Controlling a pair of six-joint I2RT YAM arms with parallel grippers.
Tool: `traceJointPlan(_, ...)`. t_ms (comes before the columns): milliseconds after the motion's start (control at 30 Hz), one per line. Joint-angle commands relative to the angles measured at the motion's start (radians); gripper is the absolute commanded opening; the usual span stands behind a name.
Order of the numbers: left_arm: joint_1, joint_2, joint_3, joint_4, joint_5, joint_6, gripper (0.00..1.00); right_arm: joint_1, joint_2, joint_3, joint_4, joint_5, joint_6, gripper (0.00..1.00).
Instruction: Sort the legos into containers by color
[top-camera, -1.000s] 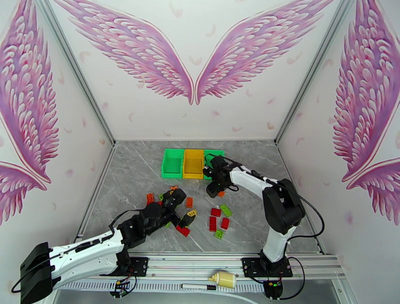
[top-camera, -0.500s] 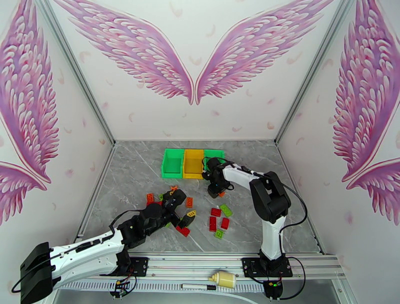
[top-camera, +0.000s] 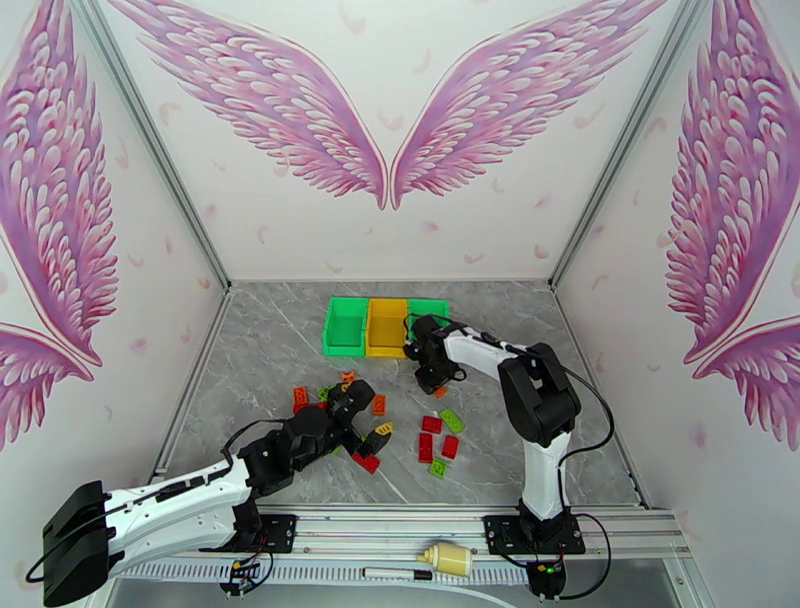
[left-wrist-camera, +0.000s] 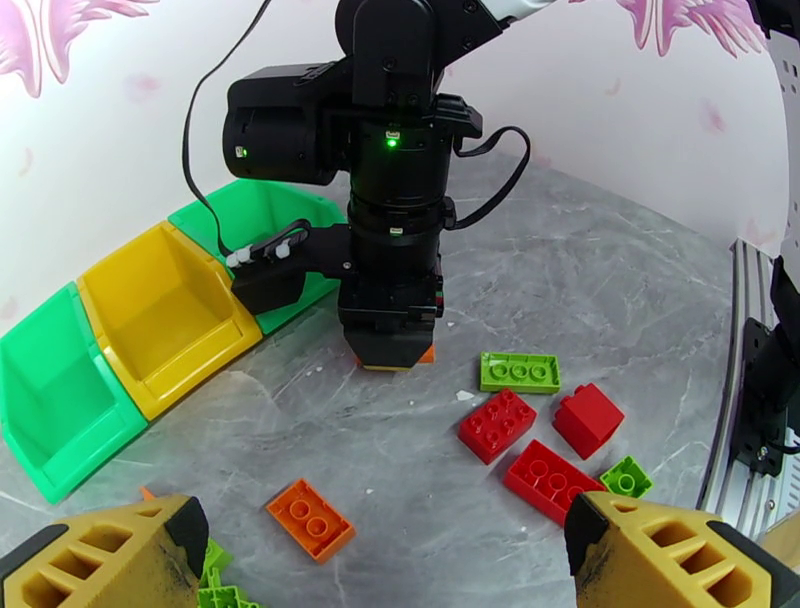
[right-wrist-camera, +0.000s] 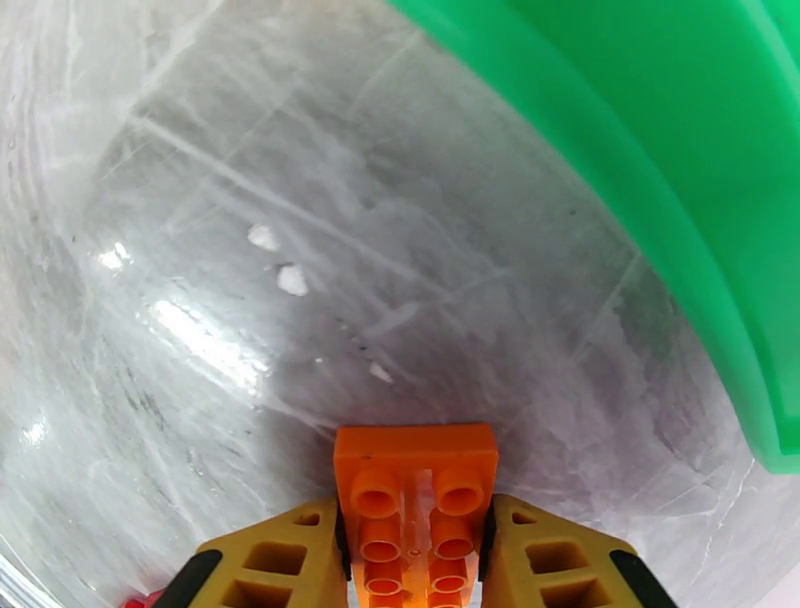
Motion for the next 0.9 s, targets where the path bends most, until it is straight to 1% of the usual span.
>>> traceJointPlan(0,0.003,0.003,0.003,0.022,-0.001,-0.004,0.99,-0.009,-0.085,-0.025,0.023,0.010,0.040,0.33)
traceJointPlan(133,0.003,0.006,0.009,0.027,0.001,-0.007,0.99,-0.011,-0.170,-0.054,0.081,-0.039,0.095,0.33)
traceJointPlan(233,0.003,0.025,0.014,0.051,0.027,-0.017,0.99,-0.017,-0.222,-0.060,0.159,-0.059,0.174,0.32)
traceJointPlan(400,0.001,0.061,0.022,0.092,0.029,-0.034,0.99,-0.029,-0.252,-0.051,0.304,-0.033,0.283,0.32)
traceJointPlan(533,-0.002,0.072,0.022,0.112,0.021,-0.042,0.99,-0.044,-0.232,-0.029,0.399,0.007,0.338,0.32)
traceJointPlan(633,-0.001,0.071,0.027,0.105,0.040,-0.040,0.99,-0.058,-0.199,-0.014,0.447,0.030,0.380,0.32)
traceJointPlan(867,-0.003,0.053,0.027,0.079,0.030,-0.052,0.99,-0.089,-0.083,0.050,0.507,0.042,0.432,0.31)
